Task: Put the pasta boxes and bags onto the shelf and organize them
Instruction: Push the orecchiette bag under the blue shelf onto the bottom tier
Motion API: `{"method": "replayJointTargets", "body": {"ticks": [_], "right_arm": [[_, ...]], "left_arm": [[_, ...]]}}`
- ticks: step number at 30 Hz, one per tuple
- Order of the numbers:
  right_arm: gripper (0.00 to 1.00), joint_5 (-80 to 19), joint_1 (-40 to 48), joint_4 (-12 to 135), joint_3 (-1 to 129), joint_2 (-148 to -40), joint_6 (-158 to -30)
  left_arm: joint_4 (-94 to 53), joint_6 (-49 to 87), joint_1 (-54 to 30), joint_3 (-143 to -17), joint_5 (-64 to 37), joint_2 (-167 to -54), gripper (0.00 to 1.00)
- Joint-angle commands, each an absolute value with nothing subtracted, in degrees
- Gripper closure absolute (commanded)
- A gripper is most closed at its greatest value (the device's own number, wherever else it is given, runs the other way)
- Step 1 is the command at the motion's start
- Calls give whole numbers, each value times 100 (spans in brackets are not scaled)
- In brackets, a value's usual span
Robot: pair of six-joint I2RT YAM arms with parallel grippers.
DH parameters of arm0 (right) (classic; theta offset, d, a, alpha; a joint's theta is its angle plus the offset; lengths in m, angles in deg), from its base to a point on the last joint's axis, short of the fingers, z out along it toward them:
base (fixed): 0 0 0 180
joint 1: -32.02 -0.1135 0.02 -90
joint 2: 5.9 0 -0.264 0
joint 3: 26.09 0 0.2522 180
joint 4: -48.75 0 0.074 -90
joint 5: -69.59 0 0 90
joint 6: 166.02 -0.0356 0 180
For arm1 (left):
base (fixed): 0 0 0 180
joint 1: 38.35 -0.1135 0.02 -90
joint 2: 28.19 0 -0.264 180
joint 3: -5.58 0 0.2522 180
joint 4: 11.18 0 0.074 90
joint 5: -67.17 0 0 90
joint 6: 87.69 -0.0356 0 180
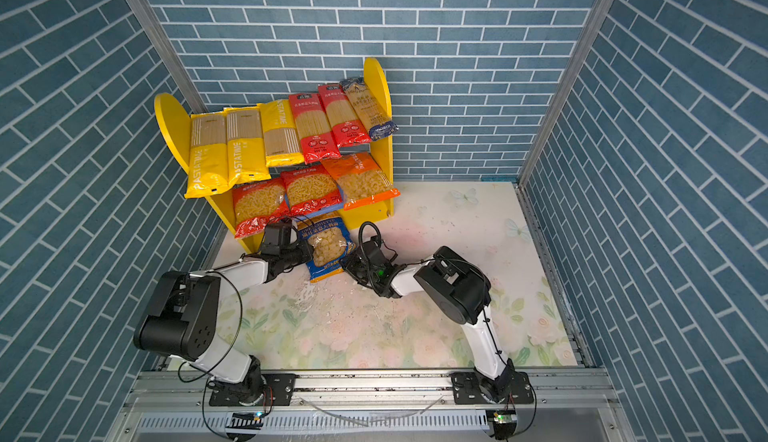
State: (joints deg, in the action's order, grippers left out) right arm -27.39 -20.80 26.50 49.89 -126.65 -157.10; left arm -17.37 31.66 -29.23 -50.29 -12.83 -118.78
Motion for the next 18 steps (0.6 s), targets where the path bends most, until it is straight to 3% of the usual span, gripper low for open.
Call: {"method": "replayJointTargets", "body": {"ticks": [1, 6, 18], "right_arm": [[78, -2463, -2090, 2167, 5466, -12886, -16150], [84, -2233, -2109, 1884, 5691, -13057, -16436], [91, -1751, -2052, 1805, 7170, -13737, -16581]], "left_arm": [[-1681, 3237, -3027, -5066, -1542, -11527, 72], [-1817, 3324, -3034, -4738, -1729, -11040, 61], [-2333, 3343, -3027, -4276, -2098, -10147, 60]]}}
